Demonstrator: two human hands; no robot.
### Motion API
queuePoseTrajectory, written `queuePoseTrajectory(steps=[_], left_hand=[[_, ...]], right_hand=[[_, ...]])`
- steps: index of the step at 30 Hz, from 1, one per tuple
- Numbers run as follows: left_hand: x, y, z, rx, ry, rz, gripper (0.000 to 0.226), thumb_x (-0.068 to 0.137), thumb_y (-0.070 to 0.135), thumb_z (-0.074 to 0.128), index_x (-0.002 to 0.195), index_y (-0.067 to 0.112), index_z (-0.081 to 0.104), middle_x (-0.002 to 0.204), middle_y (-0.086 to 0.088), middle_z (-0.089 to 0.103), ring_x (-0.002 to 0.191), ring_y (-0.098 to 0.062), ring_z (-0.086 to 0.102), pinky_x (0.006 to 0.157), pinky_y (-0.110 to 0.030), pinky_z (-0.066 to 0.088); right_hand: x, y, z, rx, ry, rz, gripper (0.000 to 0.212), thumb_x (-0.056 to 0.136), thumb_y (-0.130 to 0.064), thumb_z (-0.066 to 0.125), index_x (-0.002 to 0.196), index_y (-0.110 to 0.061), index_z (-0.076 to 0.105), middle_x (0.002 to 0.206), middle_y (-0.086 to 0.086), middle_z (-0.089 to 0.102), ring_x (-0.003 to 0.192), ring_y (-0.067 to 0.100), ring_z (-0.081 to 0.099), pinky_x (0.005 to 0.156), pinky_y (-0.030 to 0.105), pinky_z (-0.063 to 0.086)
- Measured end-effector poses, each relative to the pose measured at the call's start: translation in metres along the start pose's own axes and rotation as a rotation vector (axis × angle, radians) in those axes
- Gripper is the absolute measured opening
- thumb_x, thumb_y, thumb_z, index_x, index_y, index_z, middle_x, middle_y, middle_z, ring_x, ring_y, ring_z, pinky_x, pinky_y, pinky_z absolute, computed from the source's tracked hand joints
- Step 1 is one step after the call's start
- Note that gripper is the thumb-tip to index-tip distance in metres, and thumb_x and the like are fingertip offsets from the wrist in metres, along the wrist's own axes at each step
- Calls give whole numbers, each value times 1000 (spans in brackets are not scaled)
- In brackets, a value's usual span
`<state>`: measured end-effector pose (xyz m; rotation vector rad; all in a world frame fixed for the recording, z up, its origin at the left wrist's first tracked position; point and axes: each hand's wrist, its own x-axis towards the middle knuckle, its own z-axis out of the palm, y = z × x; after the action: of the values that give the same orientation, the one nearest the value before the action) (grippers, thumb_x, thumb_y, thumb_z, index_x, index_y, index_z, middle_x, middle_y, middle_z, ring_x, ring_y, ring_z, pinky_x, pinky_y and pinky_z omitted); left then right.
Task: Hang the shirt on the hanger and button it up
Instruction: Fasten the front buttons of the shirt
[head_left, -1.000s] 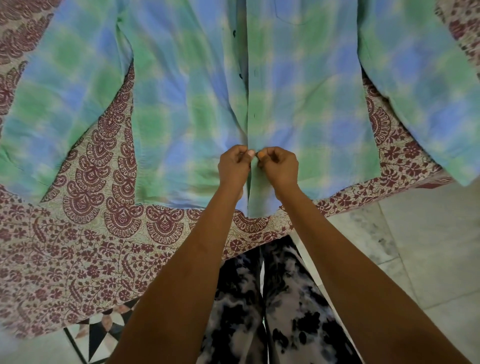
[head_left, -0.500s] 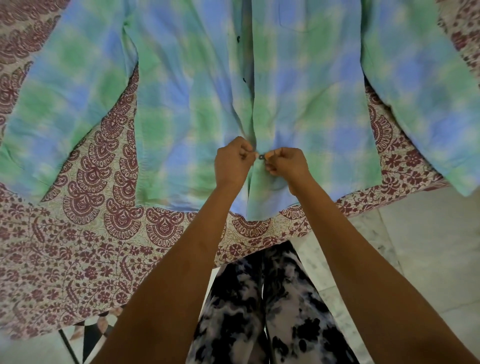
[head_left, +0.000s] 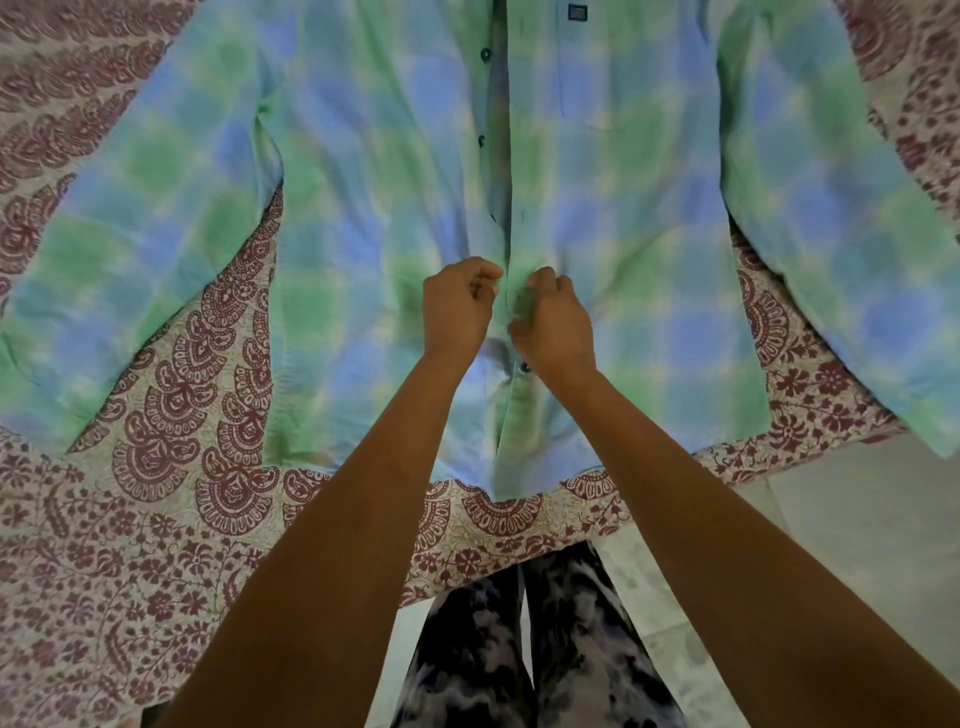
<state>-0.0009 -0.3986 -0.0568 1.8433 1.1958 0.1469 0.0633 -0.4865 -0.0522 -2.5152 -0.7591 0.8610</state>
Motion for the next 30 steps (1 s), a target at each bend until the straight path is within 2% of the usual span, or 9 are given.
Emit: queuePoseTrajectory(steps=[2, 5, 8, 12, 16, 19, 21, 27, 30], left_hand=[[-4, -1, 3, -14, -7, 21, 24, 81, -6, 52, 95, 2, 69, 84, -13, 70, 73, -13, 62, 69, -1, 44], [-9, 0, 12, 20, -53, 33, 19, 81, 0, 59, 97, 2, 69, 88, -13, 71, 77, -19, 66, 78, -22, 53], [-10, 2, 22, 121, -77, 11, 21, 81, 3, 62, 102, 3, 68, 99, -15, 68, 85, -24, 66, 85, -27, 50], [-8, 7, 26, 195, -61, -8, 15, 81, 1, 59, 93, 2, 68, 94, -18, 68, 85, -30, 65, 81, -39, 52], [-7, 13, 24, 289, -61, -65, 11, 83, 7, 57, 88, 7, 67, 92, -12, 69, 87, -27, 64, 74, -36, 51], [-7, 17, 20, 214, -12, -115, 9, 82, 9, 59, 84, 9, 69, 88, -8, 72, 84, -24, 65, 69, -24, 45], [-10, 23, 17, 166, 13, -119, 10, 81, 9, 60, 82, 10, 70, 86, -5, 73, 81, -20, 65, 67, -21, 42], [-21, 30, 13, 38, 93, -111, 9, 79, 8, 62, 80, 7, 71, 81, -7, 73, 76, -18, 66, 70, -25, 49], [-25, 31, 15, -1, 73, -125, 8, 79, 7, 64, 81, 7, 71, 81, -8, 73, 76, -17, 67, 71, -23, 51]], right_hand=[[2, 3, -1, 148, 63, 52, 37, 78, 5, 46, 114, 1, 44, 104, 21, 58, 85, 36, 58, 68, 39, 46], [2, 13, -4, 289, 93, 109, 26, 82, 2, 46, 107, 2, 55, 91, 18, 63, 81, 28, 57, 72, 31, 43], [4, 21, -5, 391, 82, 133, 14, 87, -6, 49, 88, 3, 61, 70, 12, 53, 67, 20, 47, 62, 28, 36], [7, 25, -6, 523, 65, 215, 20, 87, -11, 54, 78, 7, 60, 67, 14, 51, 64, 20, 46, 62, 26, 37], [8, 22, -7, 622, 46, 255, 24, 84, -5, 58, 61, -6, 54, 57, 7, 45, 57, 14, 42, 61, 25, 37], [7, 19, -6, 659, 83, 268, 7, 83, -4, 61, 77, -7, 63, 64, 8, 51, 66, 16, 49, 73, 27, 44], [5, 18, -7, 634, 110, 254, 6, 82, -4, 62, 87, -3, 66, 70, 7, 56, 72, 16, 54, 78, 27, 46], [4, 15, -7, 628, 140, 289, 10, 80, -6, 66, 88, -1, 69, 74, 4, 61, 75, 15, 59, 79, 27, 47], [4, 11, -7, 730, 120, 331, 10, 79, -4, 67, 87, 1, 70, 78, 7, 65, 76, 16, 60, 80, 29, 49]])
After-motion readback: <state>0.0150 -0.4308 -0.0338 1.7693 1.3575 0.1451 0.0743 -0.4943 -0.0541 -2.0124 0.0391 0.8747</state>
